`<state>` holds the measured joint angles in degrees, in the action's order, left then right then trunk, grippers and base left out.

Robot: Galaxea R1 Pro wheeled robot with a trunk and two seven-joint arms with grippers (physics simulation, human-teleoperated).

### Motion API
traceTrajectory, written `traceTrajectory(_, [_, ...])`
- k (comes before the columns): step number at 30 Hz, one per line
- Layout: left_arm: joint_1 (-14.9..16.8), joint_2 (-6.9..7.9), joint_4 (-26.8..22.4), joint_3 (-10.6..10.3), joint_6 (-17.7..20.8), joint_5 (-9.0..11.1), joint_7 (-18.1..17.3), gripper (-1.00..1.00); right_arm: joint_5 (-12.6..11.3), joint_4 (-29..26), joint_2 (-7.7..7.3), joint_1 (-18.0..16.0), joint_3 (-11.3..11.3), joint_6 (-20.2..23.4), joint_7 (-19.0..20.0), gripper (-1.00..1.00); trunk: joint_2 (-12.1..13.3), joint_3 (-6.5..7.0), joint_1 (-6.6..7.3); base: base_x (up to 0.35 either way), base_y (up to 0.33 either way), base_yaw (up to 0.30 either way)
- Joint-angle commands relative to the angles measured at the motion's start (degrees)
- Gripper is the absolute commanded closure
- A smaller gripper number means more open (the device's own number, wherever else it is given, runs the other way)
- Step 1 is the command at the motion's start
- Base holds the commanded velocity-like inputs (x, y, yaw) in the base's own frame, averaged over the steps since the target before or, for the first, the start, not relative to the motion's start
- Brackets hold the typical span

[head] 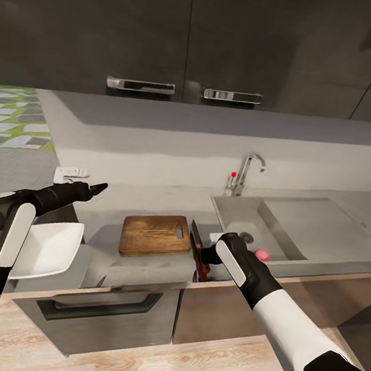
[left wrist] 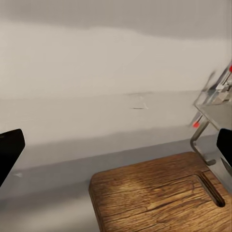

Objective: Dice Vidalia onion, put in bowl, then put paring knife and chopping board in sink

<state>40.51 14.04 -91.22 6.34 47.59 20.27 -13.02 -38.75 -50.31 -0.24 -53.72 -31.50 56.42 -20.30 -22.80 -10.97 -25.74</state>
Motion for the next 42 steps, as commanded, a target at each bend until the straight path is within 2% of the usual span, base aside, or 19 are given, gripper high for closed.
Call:
traceTrajectory(1, [0.05,-0.02,-0.04,0.08,0.31,-0.14,-0.34,-1.00,-0.53,-0.05,-0.03,-0.07,-0.15,0.11,-0.53,1.00,-0.12,-0.03,-0.04,0.000,0.000,0.000])
traceTrajectory(13, [0.06,-0.04,-0.05,0.08,0.31,-0.14,-0.34,-1.00,-0.53,-0.13,-0.03,-0.07,-0.14,0.05,-0.55,1.00,-0.12,1.08,-0.04,-0.053,-0.035,0.000])
traceTrajectory(33, [0.05,-0.06,-0.06,0.08,0.31,-0.14,-0.34,-1.00,-0.54,-0.28,-0.03,-0.07,-0.14,0.00,-0.53,1.00,-0.12,2.36,-0.04,-0.216,-0.194,0.000])
traceTrajectory(37, [-1.24,1.24,-1.36,0.64,-0.86,0.00,-0.49,-1.00,-0.79,-1.58,-1.33,-1.39,0.40,-1.14,-0.46,1.00,-0.12,2.36,-0.04,0.000,0.000,0.000])
traceTrajectory(42, [-2.86,1.49,-0.76,0.89,0.39,-0.12,-0.35,-1.00,-0.90,-3.18,-2.72,-3.01,0.46,-2.21,-0.49,1.00,-0.12,2.36,-0.04,0.000,0.000,0.000])
